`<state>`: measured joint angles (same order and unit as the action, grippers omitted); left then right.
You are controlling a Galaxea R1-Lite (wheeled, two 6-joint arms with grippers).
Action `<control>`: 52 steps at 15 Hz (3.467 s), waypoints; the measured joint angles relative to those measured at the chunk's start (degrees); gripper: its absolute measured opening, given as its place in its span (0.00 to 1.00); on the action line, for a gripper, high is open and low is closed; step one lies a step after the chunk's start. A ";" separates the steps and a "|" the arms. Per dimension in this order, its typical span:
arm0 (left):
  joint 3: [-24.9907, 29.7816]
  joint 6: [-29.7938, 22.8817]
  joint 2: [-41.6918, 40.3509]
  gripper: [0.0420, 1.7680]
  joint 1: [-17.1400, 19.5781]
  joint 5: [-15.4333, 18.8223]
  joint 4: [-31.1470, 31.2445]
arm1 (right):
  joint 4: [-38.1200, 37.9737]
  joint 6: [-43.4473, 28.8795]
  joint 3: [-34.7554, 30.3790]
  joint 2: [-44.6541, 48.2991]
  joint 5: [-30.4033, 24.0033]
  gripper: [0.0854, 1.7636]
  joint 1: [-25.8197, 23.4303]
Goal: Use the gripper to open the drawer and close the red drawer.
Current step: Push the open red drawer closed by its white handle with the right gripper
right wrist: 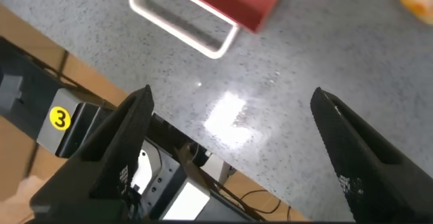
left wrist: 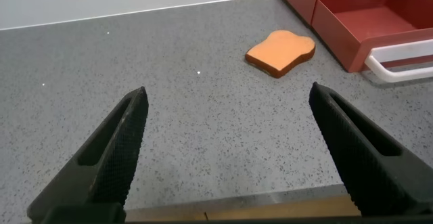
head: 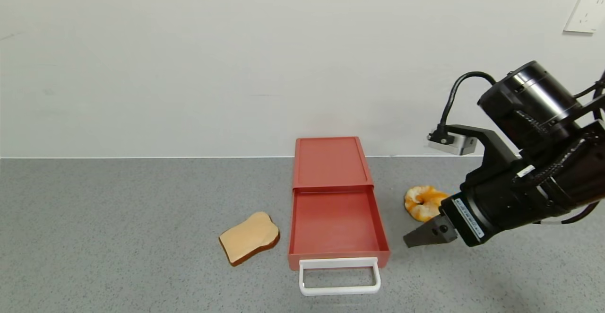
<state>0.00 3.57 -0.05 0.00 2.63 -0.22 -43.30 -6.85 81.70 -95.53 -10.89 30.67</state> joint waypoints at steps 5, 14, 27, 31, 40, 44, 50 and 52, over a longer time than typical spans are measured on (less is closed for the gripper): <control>0.00 0.00 0.00 0.97 0.00 0.00 -0.02 | 0.11 -0.15 -4.78 4.64 0.06 0.97 -3.83; 0.00 -0.02 0.00 0.97 0.00 0.00 0.00 | 3.47 -4.80 -9.72 4.57 0.23 0.97 -4.08; 0.00 -0.16 0.00 0.97 0.00 -0.18 0.00 | 11.72 -7.58 -18.55 0.96 2.95 0.97 -0.33; 0.00 -0.22 0.00 0.97 0.00 -0.38 -0.02 | 11.86 -9.57 -19.22 0.02 2.99 0.97 1.24; 0.00 -0.51 0.00 0.97 0.00 -0.35 0.00 | 12.41 -18.70 -17.02 -6.27 7.08 0.97 8.16; 0.00 -0.49 0.00 0.97 0.00 -0.35 -0.02 | 12.74 -22.61 -11.95 -10.90 7.91 0.97 10.45; 0.00 -0.41 0.00 0.97 0.00 -0.35 0.00 | 12.52 -26.27 -5.77 -17.85 14.65 0.97 15.87; 0.00 -0.41 0.00 0.97 0.00 -0.35 -0.02 | 12.52 -27.99 -3.91 -19.27 17.47 0.97 16.26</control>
<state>0.00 3.16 -0.05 0.00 2.28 -0.24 -30.78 -34.84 77.79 -114.80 6.58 46.93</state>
